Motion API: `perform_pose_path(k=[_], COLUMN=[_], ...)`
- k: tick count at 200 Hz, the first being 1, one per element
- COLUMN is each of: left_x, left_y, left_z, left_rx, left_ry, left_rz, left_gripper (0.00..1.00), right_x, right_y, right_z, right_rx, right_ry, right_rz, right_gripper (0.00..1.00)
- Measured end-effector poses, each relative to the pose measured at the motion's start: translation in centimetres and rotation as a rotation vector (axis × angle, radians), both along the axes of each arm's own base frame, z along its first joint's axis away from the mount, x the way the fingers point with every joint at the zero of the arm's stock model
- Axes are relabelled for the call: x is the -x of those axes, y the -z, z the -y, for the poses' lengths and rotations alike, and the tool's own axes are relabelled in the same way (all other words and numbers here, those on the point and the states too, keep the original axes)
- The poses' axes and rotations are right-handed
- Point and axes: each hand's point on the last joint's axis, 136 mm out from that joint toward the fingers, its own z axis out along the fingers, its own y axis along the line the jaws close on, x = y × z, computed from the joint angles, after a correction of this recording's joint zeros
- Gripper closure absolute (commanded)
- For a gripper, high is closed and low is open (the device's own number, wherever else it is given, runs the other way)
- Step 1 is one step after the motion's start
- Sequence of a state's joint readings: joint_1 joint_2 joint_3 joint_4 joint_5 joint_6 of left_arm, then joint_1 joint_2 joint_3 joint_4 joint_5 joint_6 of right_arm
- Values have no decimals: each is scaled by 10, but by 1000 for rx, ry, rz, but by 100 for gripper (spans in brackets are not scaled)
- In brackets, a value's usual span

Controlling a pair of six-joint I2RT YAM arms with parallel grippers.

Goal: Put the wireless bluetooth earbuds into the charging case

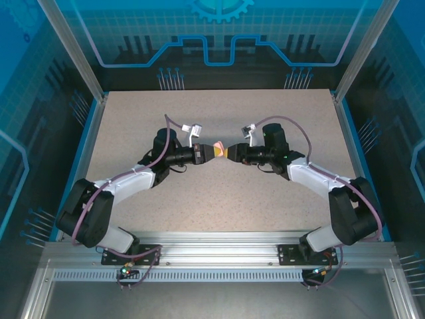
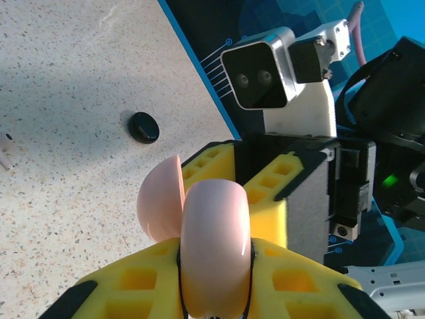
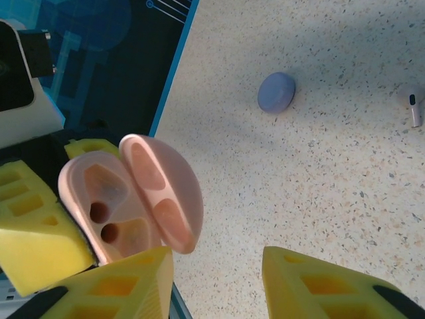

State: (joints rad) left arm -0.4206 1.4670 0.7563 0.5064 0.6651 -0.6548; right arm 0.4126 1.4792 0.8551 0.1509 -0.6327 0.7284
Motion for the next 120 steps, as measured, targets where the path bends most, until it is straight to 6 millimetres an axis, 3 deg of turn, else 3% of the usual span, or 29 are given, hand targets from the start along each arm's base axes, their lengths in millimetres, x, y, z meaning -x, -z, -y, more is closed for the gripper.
perform_pose_path(k=[56,120], left_x=[4,5], left_y=[-1,-2], left_z=[2,2], left_rx=[7,15], left_ry=[23,28], left_rz=[-3,-17], left_gripper=[100,100], right_x=[-8,-11], right_y=[-13,-8], right_z=[-4,-7], right_rx=[-16,-13], right_ry=[-4,-16], right_rz=[33,23], right_gripper=[63,69])
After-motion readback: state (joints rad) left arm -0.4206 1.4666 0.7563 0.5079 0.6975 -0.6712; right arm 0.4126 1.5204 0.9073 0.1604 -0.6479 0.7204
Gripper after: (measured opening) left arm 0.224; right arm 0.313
